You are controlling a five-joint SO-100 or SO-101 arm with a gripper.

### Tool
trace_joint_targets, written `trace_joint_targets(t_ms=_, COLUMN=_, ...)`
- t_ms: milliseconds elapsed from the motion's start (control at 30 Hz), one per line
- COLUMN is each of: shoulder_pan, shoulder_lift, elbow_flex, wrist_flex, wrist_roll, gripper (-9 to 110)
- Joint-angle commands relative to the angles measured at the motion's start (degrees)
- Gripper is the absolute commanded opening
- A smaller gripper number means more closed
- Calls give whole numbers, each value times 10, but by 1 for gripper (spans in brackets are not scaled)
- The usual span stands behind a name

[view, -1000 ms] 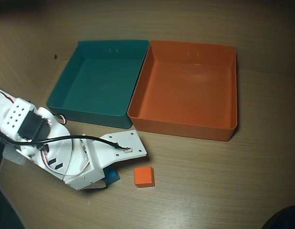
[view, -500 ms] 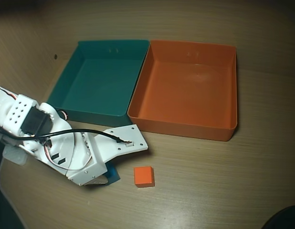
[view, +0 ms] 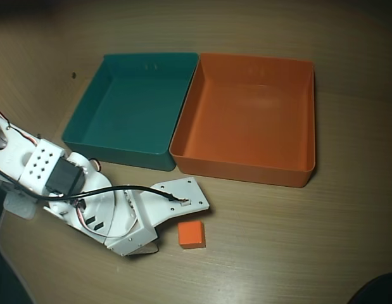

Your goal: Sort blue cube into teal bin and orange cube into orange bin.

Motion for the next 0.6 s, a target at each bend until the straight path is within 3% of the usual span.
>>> trace_joint_targets(t_ms=0, shoulder_pan=3, shoulder_lift=13, elbow_flex=-27, wrist_flex=-4, wrist_roll=7, gripper=26)
trace_joint_targets(t_ms=300, shoulder_pan=4, shoulder_lift=15, elbow_flex=-29, wrist_flex=-4, wrist_roll=10, gripper=-7)
trace_joint_targets(t_ms=467, shoulder_pan=5, shoulder_lift=86, elbow_flex=-44, wrist_flex=-4, wrist_roll=17, gripper=-4)
trace_joint_targets(t_ms=567, shoulder_pan=3, shoulder_lift=172, elbow_flex=-46, wrist_flex=-4, wrist_roll=74, gripper=-6)
